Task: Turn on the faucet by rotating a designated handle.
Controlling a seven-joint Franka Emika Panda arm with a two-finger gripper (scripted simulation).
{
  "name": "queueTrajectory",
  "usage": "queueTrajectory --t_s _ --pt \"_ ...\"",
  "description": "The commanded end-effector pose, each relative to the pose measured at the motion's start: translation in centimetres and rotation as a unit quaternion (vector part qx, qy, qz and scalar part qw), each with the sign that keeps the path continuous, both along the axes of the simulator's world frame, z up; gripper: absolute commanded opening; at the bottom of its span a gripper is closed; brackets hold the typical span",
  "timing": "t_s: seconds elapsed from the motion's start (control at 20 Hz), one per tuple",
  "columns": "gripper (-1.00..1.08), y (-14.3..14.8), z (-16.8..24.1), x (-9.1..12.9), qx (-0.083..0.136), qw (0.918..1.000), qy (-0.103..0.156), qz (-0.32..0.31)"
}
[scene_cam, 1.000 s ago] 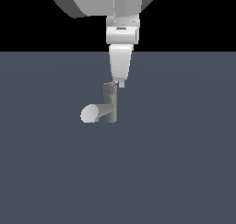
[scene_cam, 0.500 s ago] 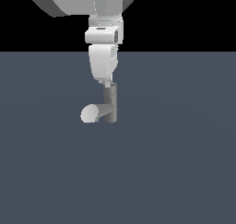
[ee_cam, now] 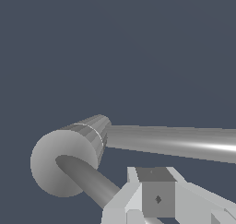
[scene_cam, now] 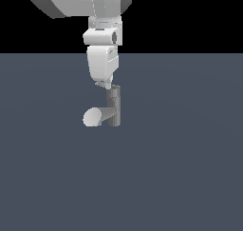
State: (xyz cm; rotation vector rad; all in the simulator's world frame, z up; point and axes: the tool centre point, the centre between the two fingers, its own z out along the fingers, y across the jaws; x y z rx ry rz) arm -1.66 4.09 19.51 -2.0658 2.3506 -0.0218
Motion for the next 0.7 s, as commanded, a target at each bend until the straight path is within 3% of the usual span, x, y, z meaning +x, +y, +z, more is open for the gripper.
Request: queueTrajectory --t_s 0.0,0.65 --pt "-1.00 2.9 -0.6 0.6 0.002 0.9998 0.002 0.019" --pt "-1.00 7.5 -1.2 2.8 0.001 0.9994 0.009 0.033"
